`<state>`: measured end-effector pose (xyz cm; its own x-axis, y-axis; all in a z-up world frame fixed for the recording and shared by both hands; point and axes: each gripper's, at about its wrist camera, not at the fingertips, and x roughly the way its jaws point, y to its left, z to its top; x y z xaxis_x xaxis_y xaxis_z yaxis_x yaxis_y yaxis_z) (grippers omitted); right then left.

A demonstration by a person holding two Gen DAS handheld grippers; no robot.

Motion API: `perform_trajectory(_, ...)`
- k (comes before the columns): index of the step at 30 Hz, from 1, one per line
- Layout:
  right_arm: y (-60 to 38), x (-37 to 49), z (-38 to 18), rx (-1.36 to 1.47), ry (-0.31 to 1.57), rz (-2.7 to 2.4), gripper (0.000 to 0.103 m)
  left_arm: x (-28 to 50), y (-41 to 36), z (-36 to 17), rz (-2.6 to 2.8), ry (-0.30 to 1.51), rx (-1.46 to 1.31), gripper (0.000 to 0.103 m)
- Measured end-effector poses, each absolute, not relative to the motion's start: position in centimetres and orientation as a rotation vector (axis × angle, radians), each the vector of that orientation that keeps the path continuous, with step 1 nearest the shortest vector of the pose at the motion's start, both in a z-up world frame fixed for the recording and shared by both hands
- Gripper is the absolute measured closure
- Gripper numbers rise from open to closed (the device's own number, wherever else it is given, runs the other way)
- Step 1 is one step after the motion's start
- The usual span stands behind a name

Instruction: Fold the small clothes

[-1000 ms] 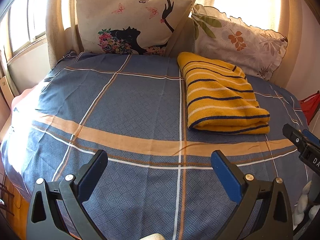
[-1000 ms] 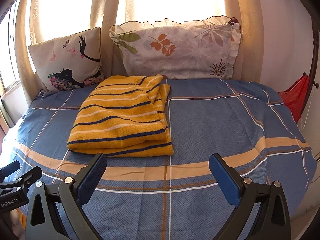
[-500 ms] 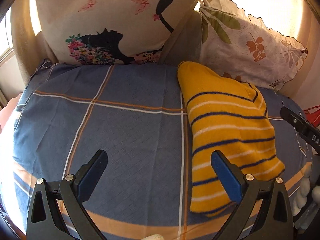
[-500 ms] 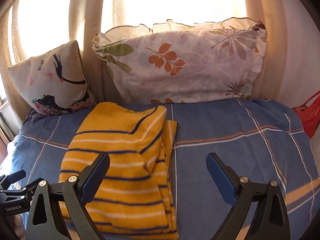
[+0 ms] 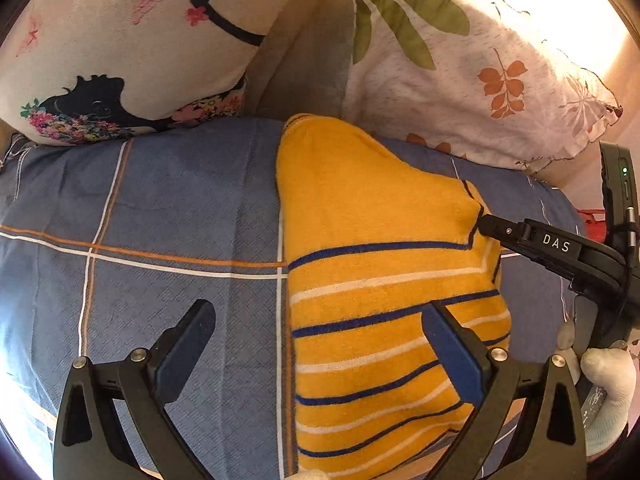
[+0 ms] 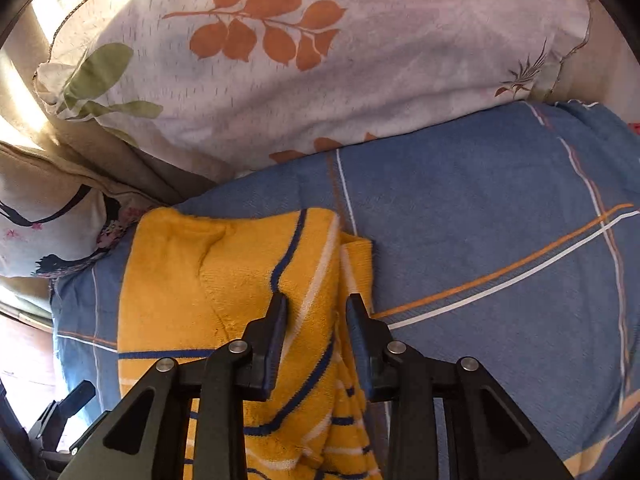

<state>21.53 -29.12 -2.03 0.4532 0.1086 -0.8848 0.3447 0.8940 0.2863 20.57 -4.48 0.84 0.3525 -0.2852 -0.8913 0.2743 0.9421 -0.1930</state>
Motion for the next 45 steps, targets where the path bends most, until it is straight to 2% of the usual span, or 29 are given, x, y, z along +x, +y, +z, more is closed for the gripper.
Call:
perform_trajectory(3, -29.4, 20.8, -0.9, 0.438, 1.056, -0.173, 0.055, 20.1, -5.5, 0.1, -0.376, 1.125, 0.025, 0.0)
perform_trajectory(8, -30.5, 18.5, -0.2, 0.44, 0.939, -0.175, 0.054, 17.9, -6.3, -0.6, -0.39, 1.066, 0.058, 0.0)
perform_trajectory(11, -30.3, 16.0, 0.6, 0.403, 0.863, -0.188, 0.044, 15.4, -6.5, -0.3, -0.383, 0.999, 0.072, 0.0)
perform_trajectory(25, -29.5, 0.7, -1.3, 0.391, 0.784, -0.181, 0.042, 2.3, -6.9, 0.1, -0.3, 0.917, 0.12, 0.0)
perform_trajectory(27, -29.2, -0.8, -1.1, 0.379, 0.769, -0.186, 0.039, 1.0, -6.9, 0.2, -0.298, 0.908, 0.125, 0.0)
perform_trajectory(34, -28.0, -4.4, 0.1, 0.361, 0.728, -0.198, 0.037, -2.2, -5.8, 1.0, -0.336, 0.883, 0.106, 0.0)
perform_trajectory(37, -27.6, -5.7, 0.6, 0.356, 0.704, -0.211, 0.032, -2.8, -5.2, 1.2, -0.338, 0.883, 0.097, 0.0)
perform_trajectory(45, -26.5, -5.6, 0.0, 0.347, 0.723, -0.19, 0.031, -2.9, -4.2, 1.3, -0.312, 0.888, 0.086, 0.0)
